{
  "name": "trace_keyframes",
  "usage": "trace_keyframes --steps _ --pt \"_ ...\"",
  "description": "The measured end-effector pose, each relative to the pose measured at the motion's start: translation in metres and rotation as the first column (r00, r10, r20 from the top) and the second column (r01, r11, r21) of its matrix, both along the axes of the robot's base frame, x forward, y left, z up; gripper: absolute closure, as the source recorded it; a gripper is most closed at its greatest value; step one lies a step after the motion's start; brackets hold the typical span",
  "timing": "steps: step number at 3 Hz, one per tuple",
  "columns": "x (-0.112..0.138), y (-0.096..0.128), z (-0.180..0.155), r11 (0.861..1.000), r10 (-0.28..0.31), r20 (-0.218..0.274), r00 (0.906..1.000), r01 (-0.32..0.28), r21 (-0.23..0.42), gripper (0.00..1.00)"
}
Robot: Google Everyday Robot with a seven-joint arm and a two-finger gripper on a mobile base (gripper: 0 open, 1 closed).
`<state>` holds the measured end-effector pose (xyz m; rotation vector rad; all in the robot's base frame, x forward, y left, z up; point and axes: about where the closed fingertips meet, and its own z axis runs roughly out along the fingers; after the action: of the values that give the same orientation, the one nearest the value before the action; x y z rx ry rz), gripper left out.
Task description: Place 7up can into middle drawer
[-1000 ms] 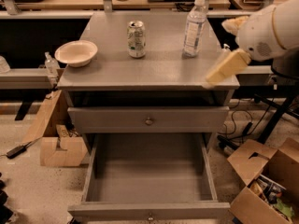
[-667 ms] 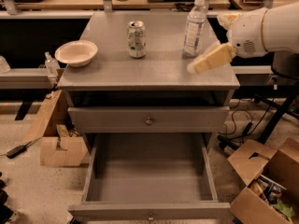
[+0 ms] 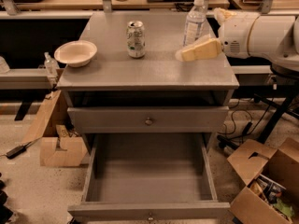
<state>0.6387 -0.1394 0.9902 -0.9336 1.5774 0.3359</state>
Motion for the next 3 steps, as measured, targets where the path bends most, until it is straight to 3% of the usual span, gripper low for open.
trace_keyframes --steps 1,2,3 --pt "0.000 0.000 0.000 1.000 0.000 0.000 1.0000 0.000 0.000 0.00" --pt "0.025 0.026 -0.014 0.999 0.036 -0.008 0.9993 -0.036 0.014 0.00" --pt "0.079 0.073 -0.040 0.995 0.094 -0.018 0.9954 -0.093 0.034 0.00"
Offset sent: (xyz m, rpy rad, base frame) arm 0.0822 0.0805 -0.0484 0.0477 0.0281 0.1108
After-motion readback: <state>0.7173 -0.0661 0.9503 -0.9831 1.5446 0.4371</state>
